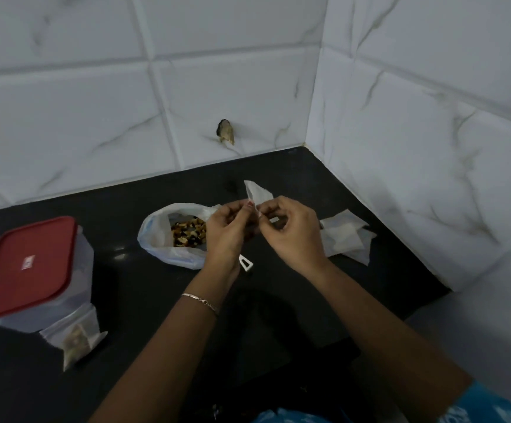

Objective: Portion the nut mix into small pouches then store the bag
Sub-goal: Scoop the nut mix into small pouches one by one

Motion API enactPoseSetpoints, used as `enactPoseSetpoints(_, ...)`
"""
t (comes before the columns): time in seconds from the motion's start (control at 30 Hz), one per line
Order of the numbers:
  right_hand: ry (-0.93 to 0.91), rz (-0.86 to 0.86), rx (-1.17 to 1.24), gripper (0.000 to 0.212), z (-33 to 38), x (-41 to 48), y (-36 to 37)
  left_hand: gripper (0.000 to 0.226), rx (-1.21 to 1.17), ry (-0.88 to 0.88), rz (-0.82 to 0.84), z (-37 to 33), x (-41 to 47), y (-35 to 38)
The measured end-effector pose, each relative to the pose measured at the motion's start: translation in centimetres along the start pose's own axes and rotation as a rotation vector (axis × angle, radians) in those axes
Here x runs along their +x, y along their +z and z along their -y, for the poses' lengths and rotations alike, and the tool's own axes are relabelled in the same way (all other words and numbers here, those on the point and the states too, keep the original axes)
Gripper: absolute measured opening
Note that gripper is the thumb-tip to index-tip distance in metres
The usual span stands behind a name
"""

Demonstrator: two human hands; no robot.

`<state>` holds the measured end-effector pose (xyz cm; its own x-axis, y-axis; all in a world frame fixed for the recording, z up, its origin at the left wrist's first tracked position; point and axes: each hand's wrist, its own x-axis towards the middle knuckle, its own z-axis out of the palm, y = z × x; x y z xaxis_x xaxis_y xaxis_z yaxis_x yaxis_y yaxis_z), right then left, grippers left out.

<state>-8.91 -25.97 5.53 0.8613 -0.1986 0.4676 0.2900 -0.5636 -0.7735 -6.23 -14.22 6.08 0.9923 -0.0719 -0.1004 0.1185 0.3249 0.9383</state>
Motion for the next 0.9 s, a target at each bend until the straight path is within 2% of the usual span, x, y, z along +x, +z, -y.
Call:
enactPoseSetpoints(0.13,0.155,0.118,0.276,0.008,1.1,-0.1,2.6,0.011,-0.007,-0.006,-0.073,-0.5,-0.4,-3.3)
enactPoseSetpoints(0.3,0.18,0.27,0.349,0.009,2.5,-0.5,5.4,0.017,0.047,0.025,-0.132,-1.3,-1.7,-7.0)
enactPoseSetpoints(0.5,0.349,0.312,0.499,0.019,4.7,-1.0,8.5,0.015,0.145,0.058,-0.222,-1.4,-3.1,-10.1)
enactPoseSetpoints(0.77,0.471,0.438,0.563,0.011,6.0,-1.1,10.3,0.007,0.281,0.066,-0.302,-1.9,-4.1,-12.1)
enactPoseSetpoints(0.9,0.424,0.479,0.421,0.012,6.2,-0.8,10.8,0.007,0.386,0.108,-0.381,-1.8,-4.0,-11.7)
